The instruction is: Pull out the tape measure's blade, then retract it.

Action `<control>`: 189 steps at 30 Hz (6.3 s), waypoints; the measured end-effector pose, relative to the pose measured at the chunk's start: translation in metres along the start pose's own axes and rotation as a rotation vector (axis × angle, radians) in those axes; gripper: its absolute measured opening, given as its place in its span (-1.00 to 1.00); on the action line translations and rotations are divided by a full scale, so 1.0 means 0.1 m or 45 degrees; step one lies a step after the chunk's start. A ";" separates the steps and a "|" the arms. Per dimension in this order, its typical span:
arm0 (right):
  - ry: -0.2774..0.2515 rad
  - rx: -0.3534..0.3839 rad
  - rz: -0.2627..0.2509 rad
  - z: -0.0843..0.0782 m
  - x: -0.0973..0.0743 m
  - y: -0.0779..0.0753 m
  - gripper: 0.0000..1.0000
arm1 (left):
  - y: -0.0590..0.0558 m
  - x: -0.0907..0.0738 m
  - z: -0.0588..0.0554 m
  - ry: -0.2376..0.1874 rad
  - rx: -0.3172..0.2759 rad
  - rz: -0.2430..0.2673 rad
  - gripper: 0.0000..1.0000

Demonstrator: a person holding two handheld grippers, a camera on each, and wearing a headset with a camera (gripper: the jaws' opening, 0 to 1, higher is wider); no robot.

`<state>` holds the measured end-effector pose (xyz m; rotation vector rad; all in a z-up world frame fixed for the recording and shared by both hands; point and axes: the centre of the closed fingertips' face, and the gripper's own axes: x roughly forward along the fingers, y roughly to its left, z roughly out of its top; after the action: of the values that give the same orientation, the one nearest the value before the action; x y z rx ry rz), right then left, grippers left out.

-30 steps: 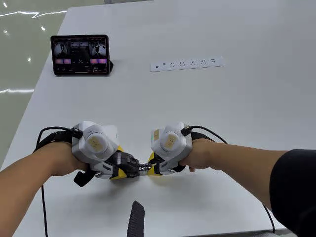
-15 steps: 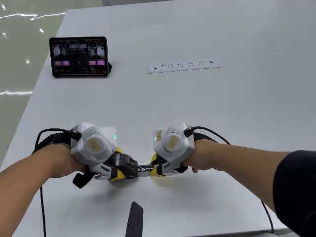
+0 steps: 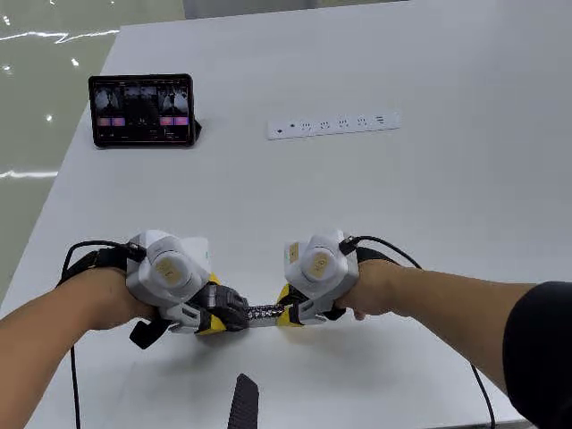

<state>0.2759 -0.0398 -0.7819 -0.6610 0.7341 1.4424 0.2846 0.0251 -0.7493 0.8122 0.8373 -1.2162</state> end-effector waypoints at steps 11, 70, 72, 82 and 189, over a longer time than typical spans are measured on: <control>0.004 0.011 -0.005 -0.07 -0.05 0.00 -0.82 | 0.00 0.00 0.00 -0.002 -0.001 0.001 -0.37; 0.026 0.036 -0.013 -0.33 -0.27 -0.01 -0.82 | 0.01 -0.01 0.01 -0.015 -0.013 0.012 -0.37; 0.026 0.039 -0.013 -0.34 -0.28 -0.01 -0.82 | 0.01 -0.01 0.00 -0.015 -0.013 0.011 -0.37; 0.028 0.040 -0.019 -0.38 -0.32 -0.01 -0.82 | 0.01 0.00 0.00 -0.014 -0.014 0.014 -0.37; 0.050 0.115 -0.049 -0.94 -0.77 -0.04 -0.82 | 0.02 0.01 0.02 -0.023 -0.030 0.023 -0.36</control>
<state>0.2765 -0.1611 -0.7802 -0.6320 0.8083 1.3560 0.2864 0.0235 -0.7488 0.7872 0.8262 -1.1940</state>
